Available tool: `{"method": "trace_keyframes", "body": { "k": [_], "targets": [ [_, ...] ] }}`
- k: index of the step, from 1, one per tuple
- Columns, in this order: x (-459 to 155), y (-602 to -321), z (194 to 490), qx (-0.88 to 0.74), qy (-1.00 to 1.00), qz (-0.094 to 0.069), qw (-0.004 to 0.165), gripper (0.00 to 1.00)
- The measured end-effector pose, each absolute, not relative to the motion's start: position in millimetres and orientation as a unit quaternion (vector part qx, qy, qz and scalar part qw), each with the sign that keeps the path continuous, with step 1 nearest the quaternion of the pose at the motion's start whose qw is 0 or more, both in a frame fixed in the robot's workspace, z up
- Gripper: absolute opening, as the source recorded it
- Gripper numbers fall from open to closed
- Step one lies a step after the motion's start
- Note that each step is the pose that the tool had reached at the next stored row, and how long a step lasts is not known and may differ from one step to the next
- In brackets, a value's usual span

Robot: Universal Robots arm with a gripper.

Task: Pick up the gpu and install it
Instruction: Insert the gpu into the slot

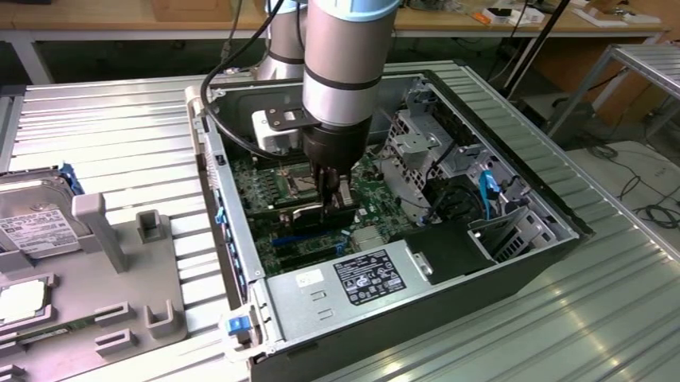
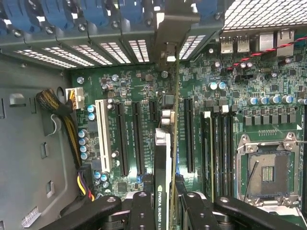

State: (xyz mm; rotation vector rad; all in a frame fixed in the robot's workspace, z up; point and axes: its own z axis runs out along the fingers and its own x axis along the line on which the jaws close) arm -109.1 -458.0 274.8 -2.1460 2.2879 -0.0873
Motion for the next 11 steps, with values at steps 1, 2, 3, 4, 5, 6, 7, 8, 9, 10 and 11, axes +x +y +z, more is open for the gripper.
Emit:
{"method": "trace_keyframes", "body": {
  "k": [1,2,3,4,5,6,7,8,9,10,11],
  "targets": [
    [-109.2,-458.0,274.8,-0.684,0.729,-0.028,0.002,0.27],
    [-109.2,-458.0,274.8,-0.685,0.728,-0.028,0.002,0.27],
    [-109.2,-458.0,274.7,-0.688,0.726,-0.028,0.002,0.27],
    [-109.1,-457.9,274.7,-0.689,0.724,-0.028,0.002,0.27],
    [-109.1,-457.9,274.6,-0.691,0.722,-0.028,0.002,0.27],
    [-109.1,-457.9,274.6,-0.694,0.720,-0.028,0.002,0.27],
    [-109.1,-458.0,274.7,-0.696,0.717,-0.028,0.002,0.27],
    [-109.0,-457.9,274.7,-0.696,0.717,-0.028,0.002,0.27],
    [-109.0,-458.0,274.7,-0.697,0.717,-0.027,0.003,0.27],
    [-109.0,-458.0,274.8,-0.697,0.717,-0.027,0.003,0.27],
    [-109.0,-458.0,274.7,-0.697,0.717,-0.026,0.004,0.27]
  ]
}}
